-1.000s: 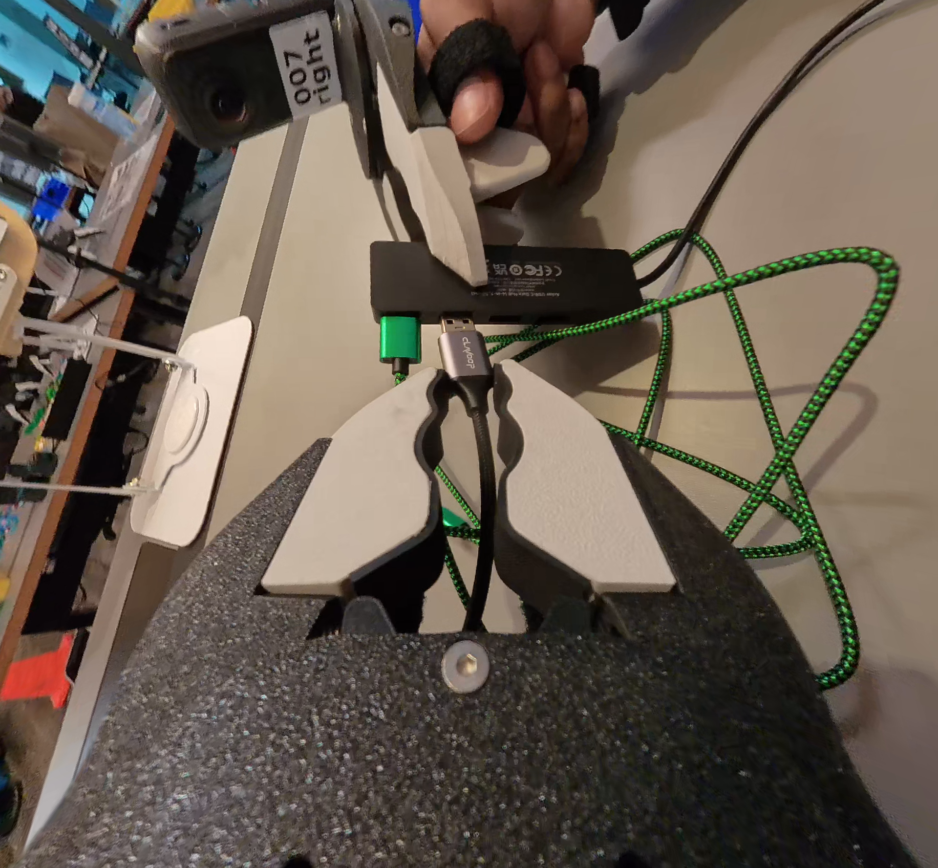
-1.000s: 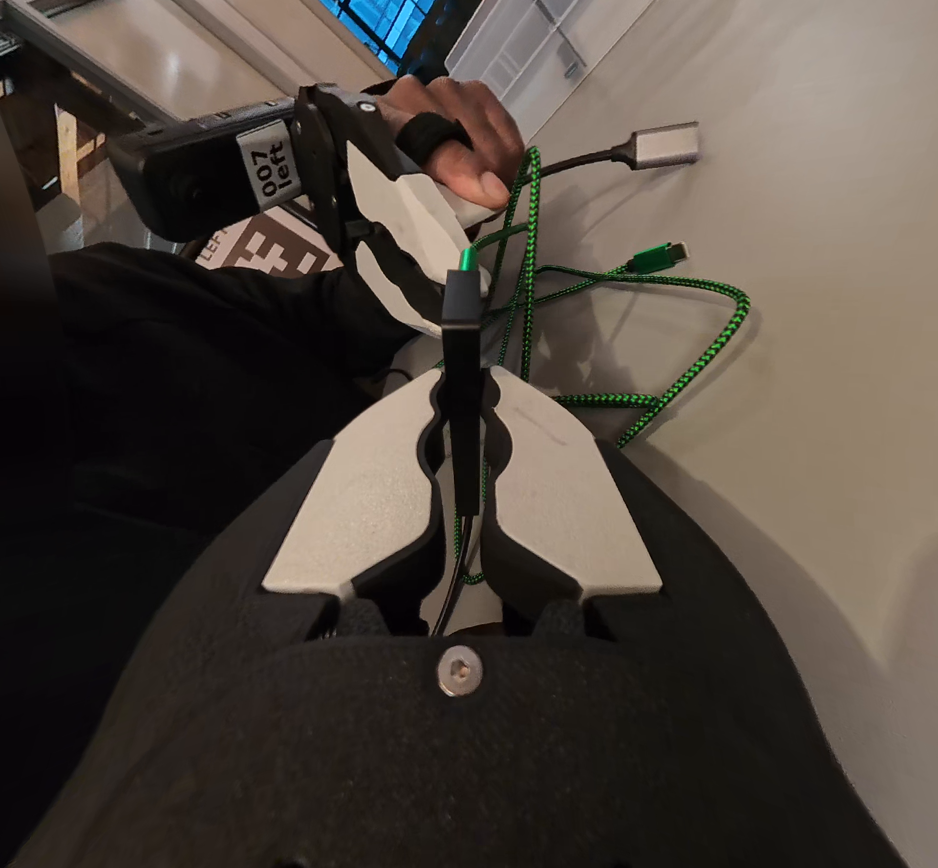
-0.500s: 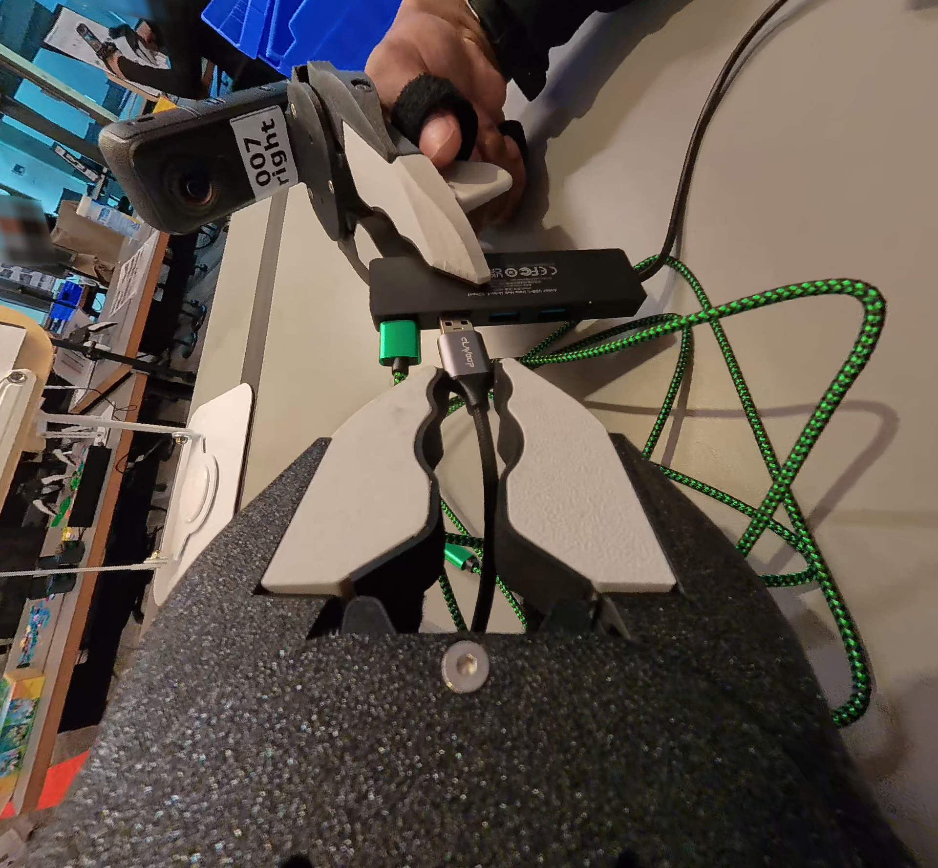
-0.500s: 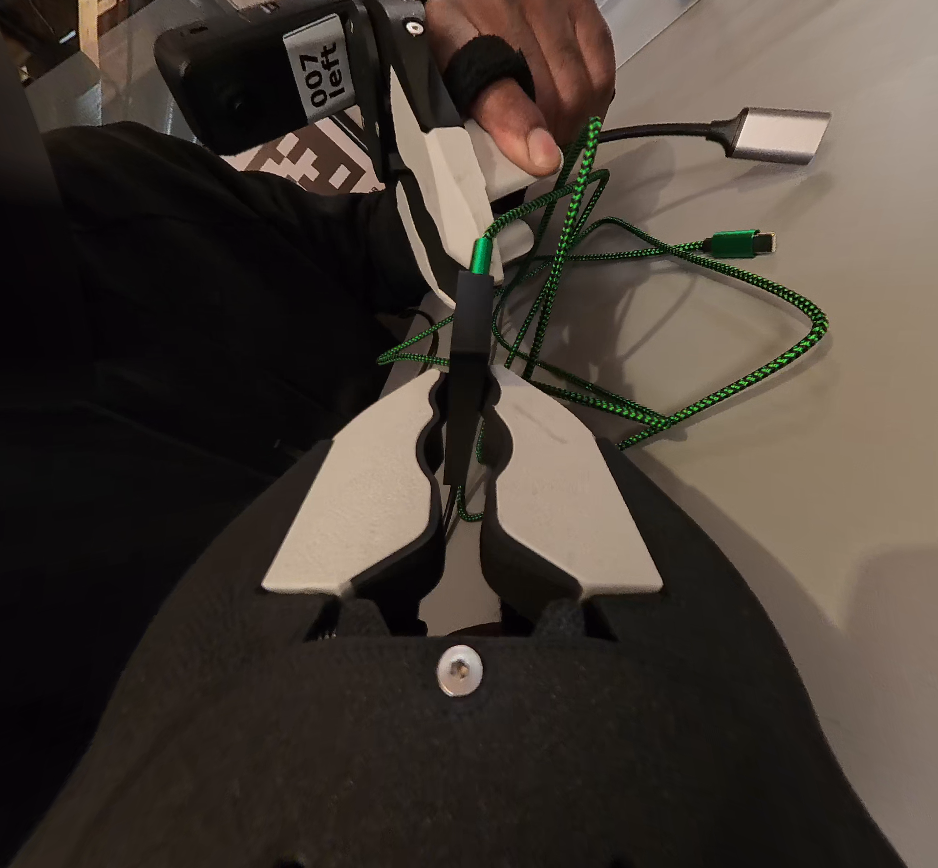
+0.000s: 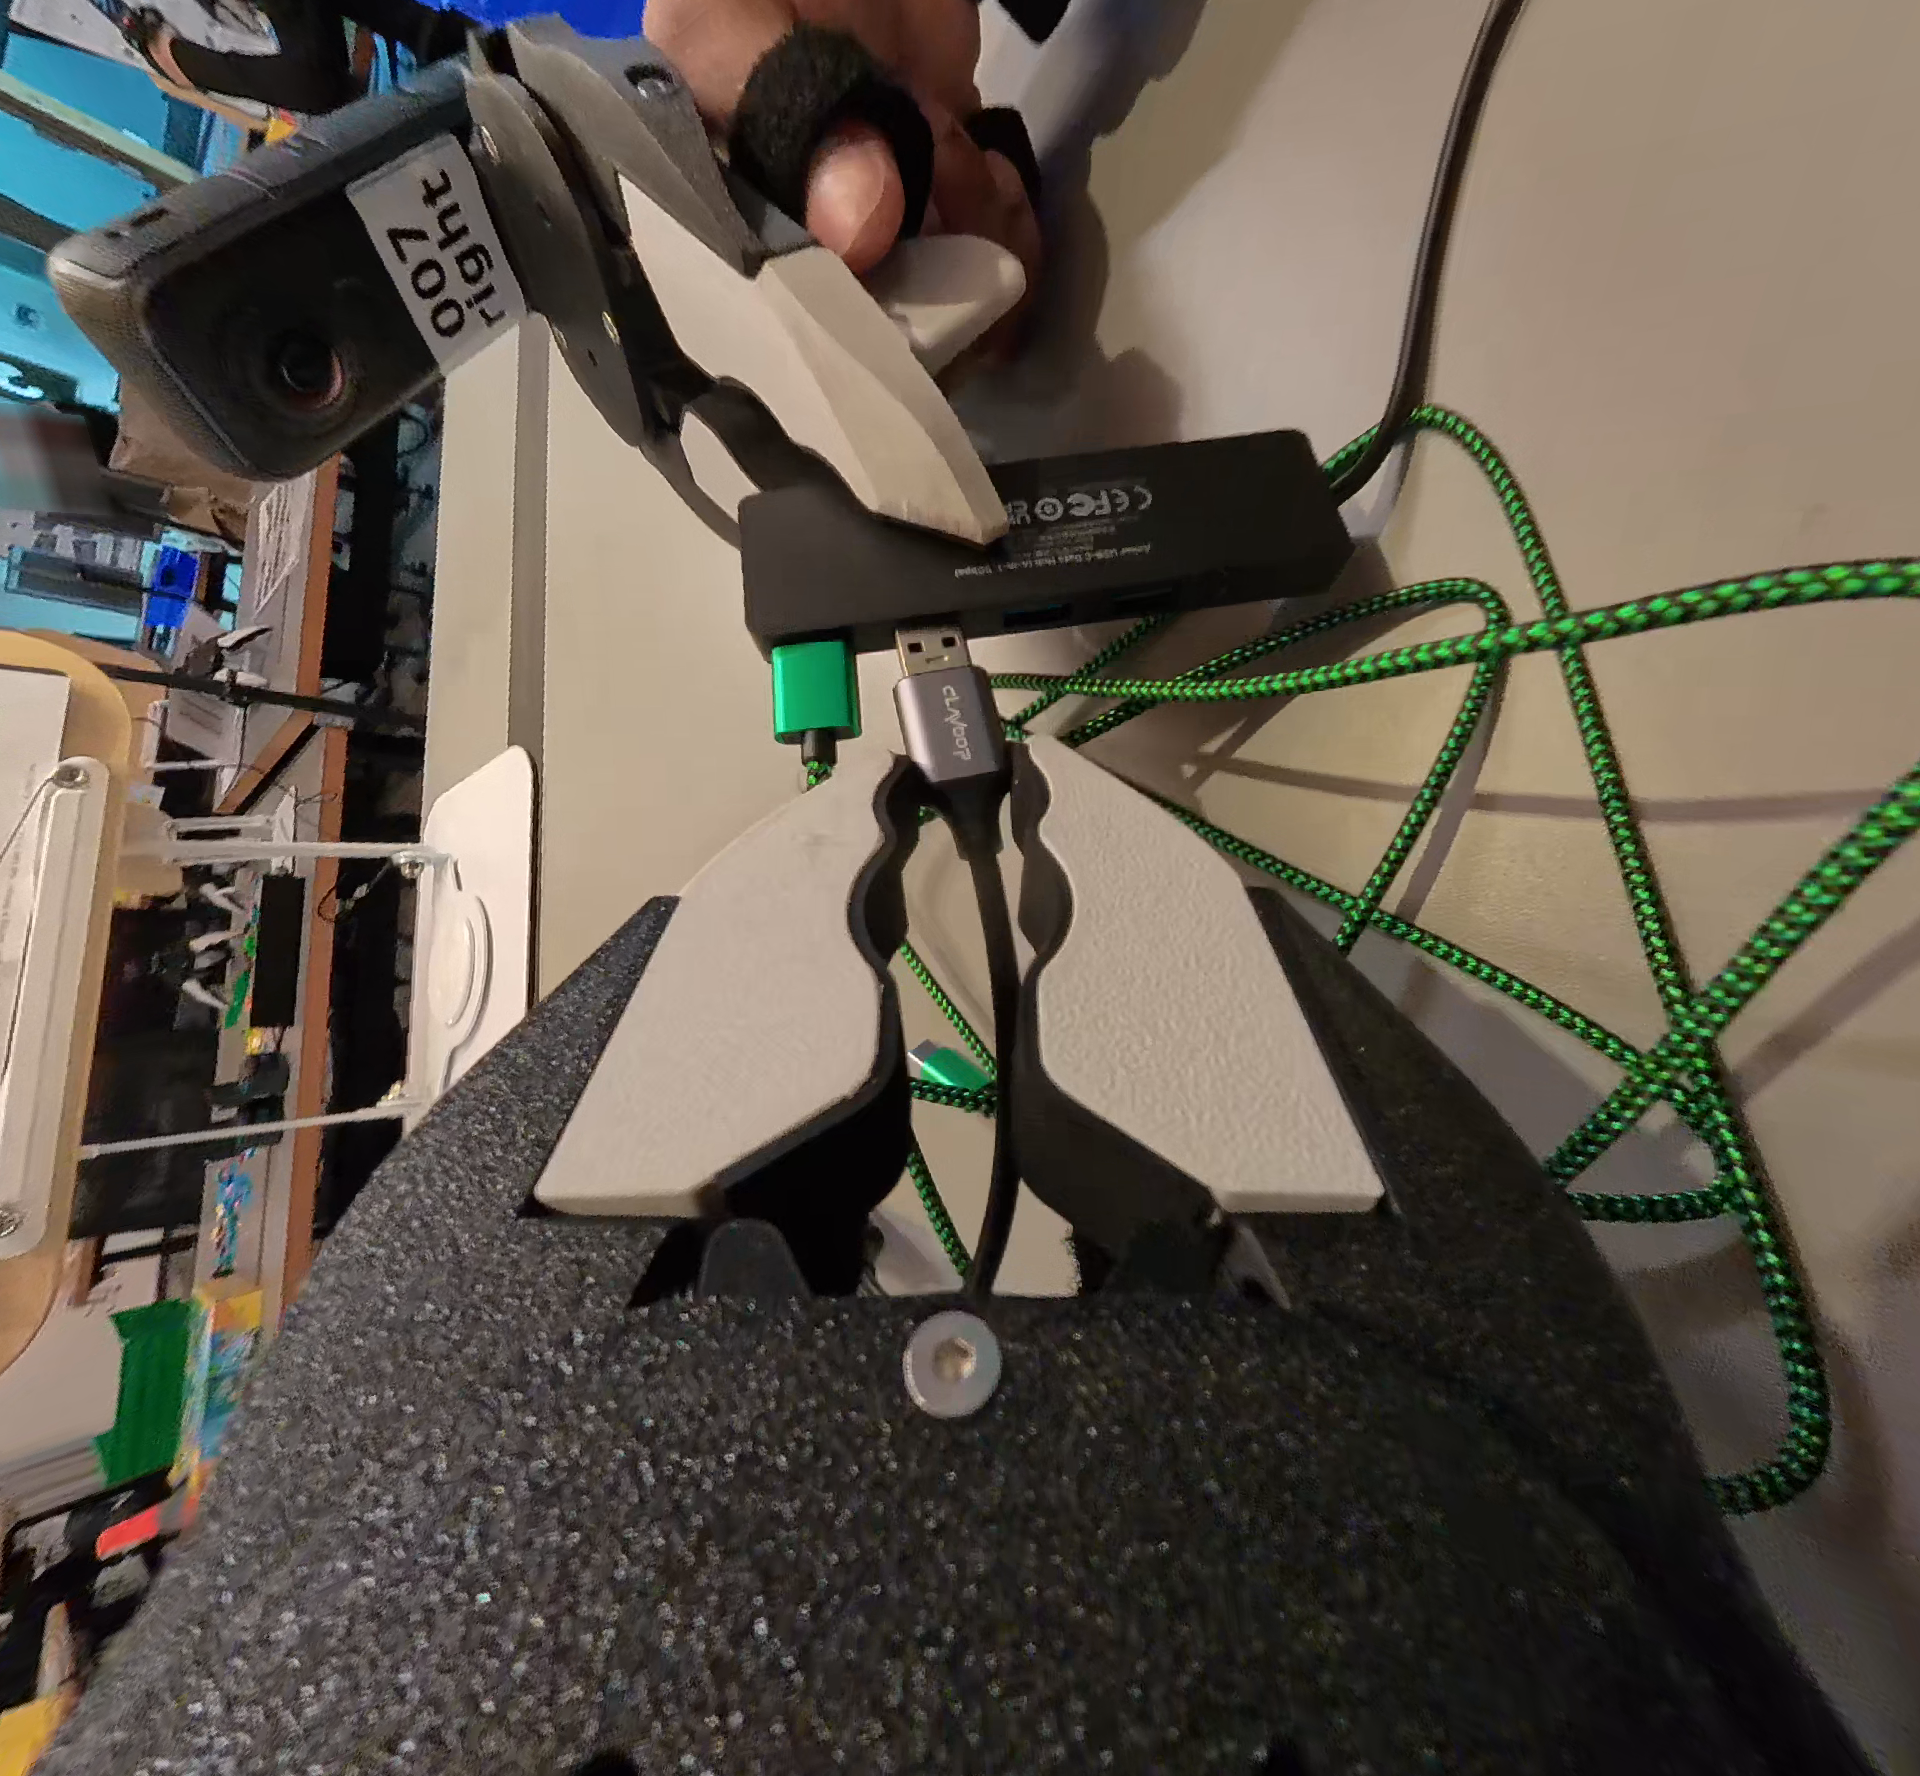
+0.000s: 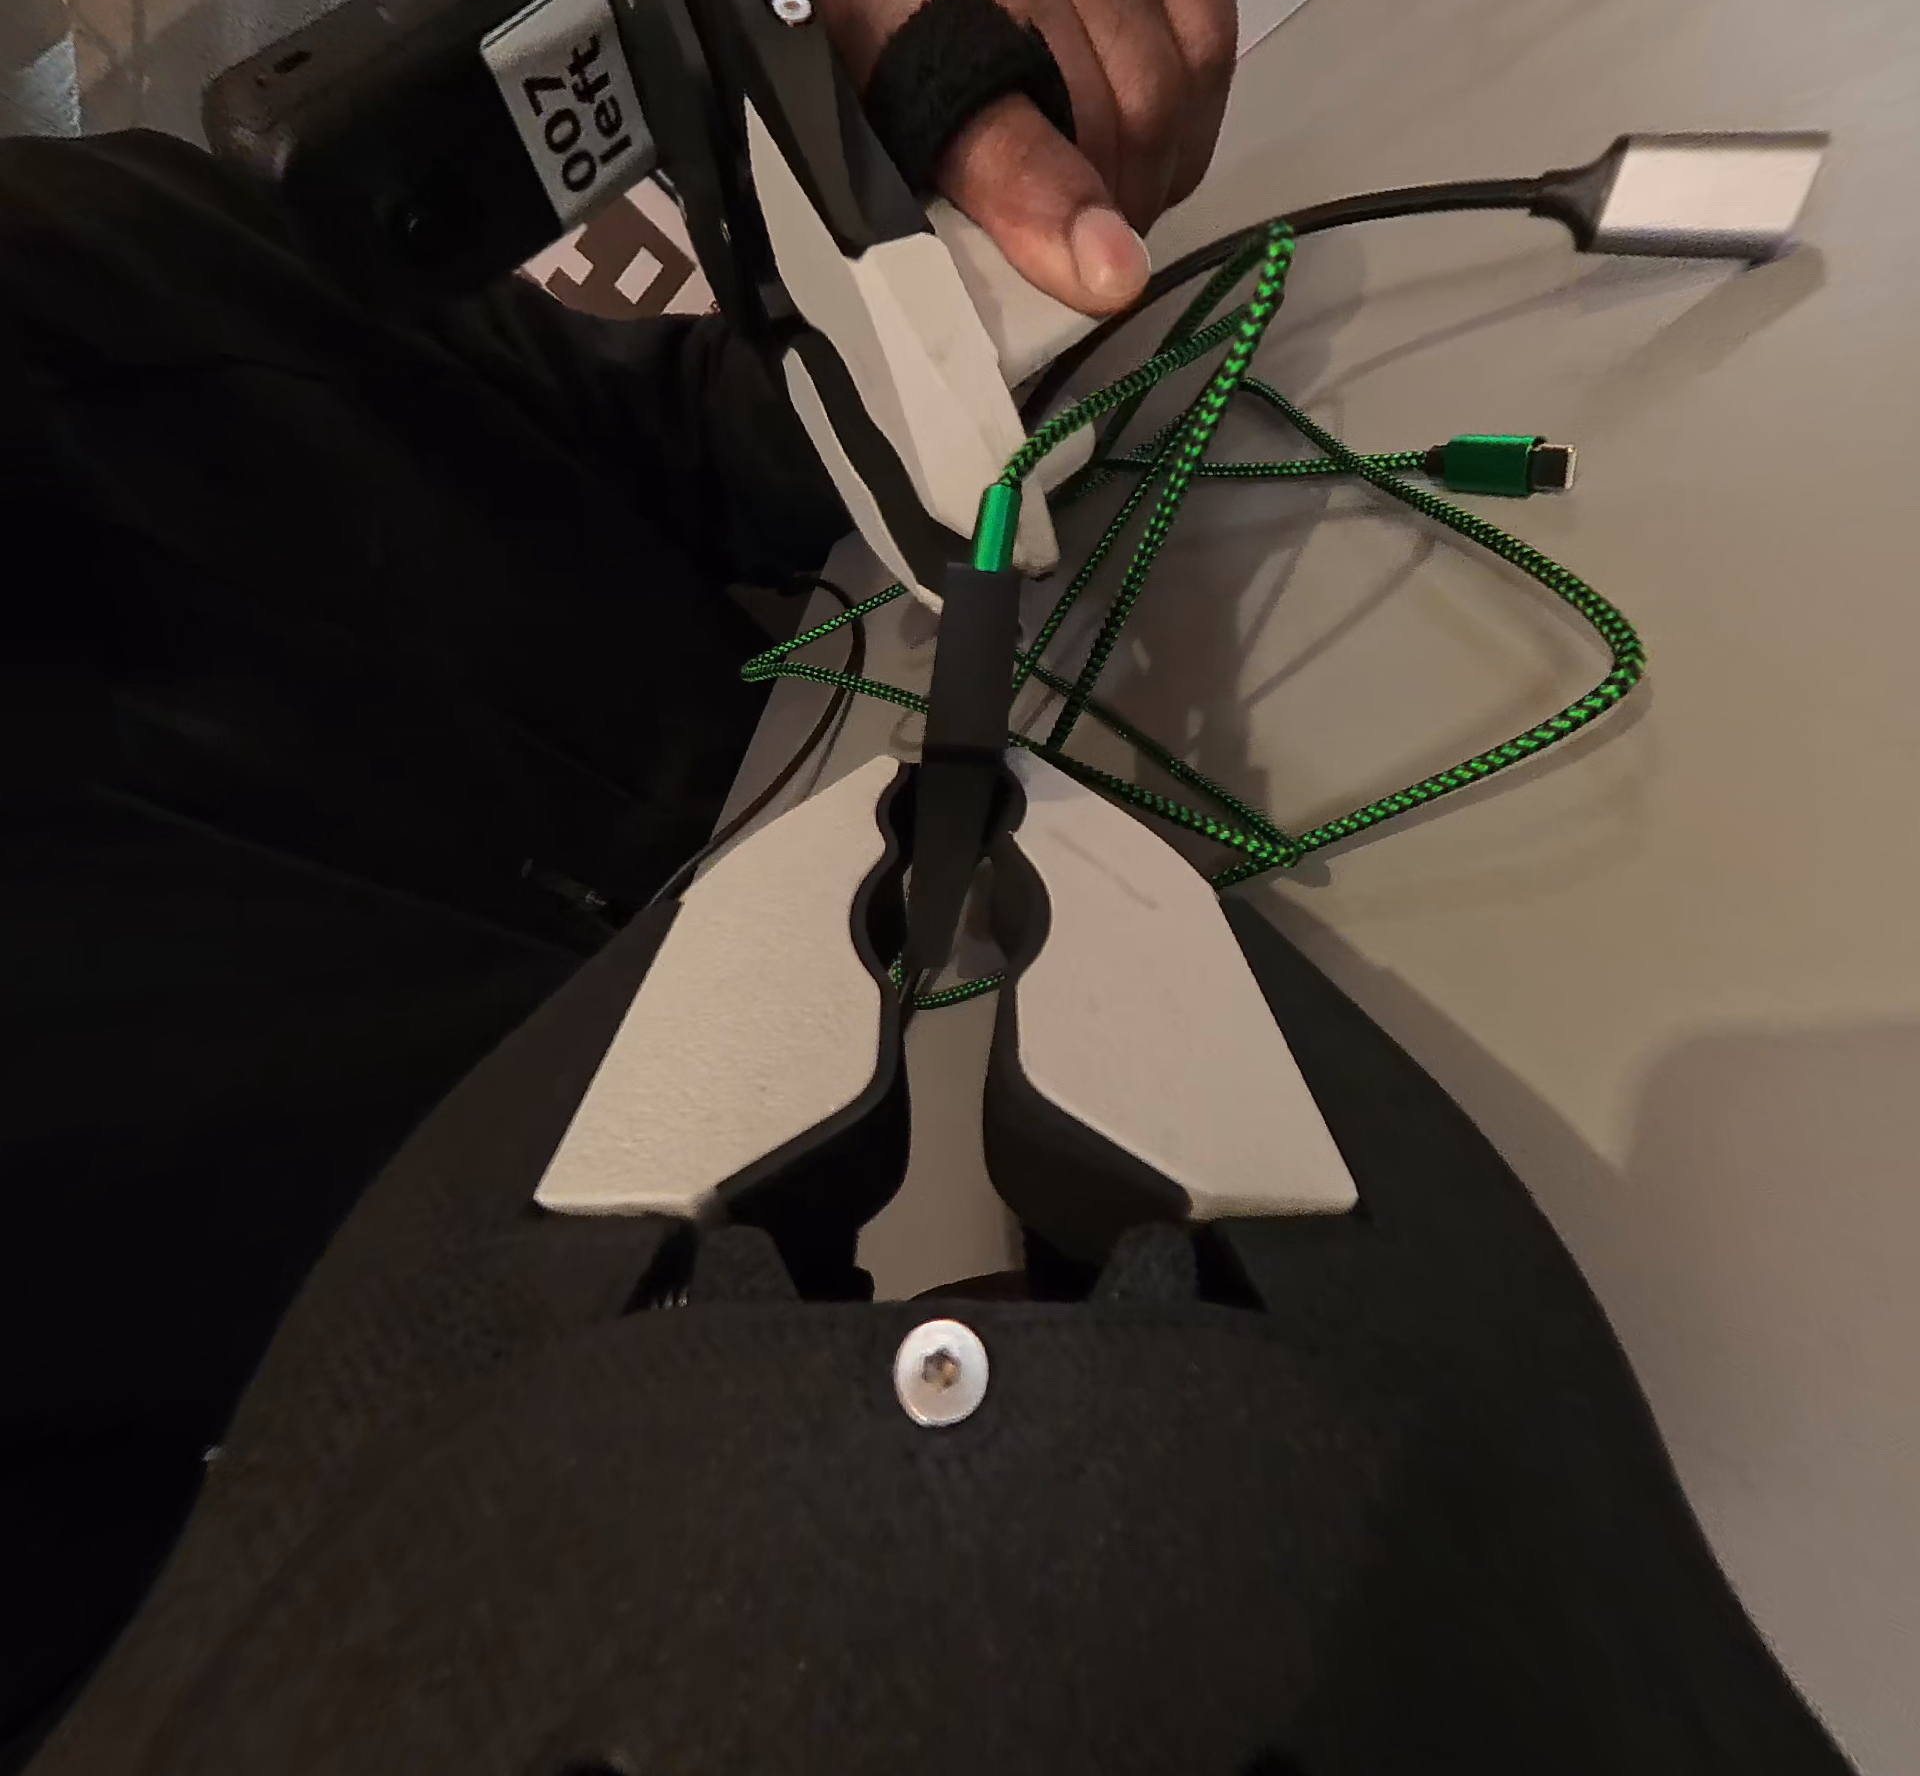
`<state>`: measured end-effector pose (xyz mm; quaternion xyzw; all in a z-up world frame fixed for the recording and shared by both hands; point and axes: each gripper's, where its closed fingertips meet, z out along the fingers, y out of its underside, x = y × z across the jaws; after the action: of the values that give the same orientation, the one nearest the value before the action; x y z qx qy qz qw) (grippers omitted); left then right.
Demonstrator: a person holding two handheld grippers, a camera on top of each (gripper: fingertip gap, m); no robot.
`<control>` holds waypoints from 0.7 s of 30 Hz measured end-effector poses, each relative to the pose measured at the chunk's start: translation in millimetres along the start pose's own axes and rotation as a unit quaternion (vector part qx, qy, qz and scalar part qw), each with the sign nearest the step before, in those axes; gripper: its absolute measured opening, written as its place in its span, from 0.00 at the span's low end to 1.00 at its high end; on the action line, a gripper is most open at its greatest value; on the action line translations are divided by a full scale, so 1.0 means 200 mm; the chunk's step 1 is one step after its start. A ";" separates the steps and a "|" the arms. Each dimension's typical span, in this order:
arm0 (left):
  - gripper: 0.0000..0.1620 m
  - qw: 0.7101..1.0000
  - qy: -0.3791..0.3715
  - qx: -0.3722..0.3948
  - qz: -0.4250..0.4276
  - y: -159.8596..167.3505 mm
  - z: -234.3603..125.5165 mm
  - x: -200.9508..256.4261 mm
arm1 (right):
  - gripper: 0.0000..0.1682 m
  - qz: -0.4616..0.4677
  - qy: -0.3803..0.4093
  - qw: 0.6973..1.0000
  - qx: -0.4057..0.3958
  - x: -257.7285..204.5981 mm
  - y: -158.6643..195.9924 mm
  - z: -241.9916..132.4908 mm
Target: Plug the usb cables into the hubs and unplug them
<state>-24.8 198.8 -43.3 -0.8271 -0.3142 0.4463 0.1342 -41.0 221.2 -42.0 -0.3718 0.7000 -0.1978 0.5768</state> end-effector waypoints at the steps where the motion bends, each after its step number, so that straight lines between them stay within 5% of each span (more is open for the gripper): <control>1: 0.11 1.000 -0.002 -0.009 0.003 0.01 0.01 0.00 | 0.07 0.001 0.002 1.000 -0.002 0.00 0.00 0.00; 21: 0.10 0.998 -0.023 -0.049 0.016 0.03 0.05 -0.02 | 0.06 0.016 0.027 0.999 -0.025 0.04 0.04 0.00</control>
<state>-32.2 191.8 -49.4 -0.8273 -0.3253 0.4513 0.0786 -43.2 220.8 -52.9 -0.3694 0.7260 -0.1812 0.5510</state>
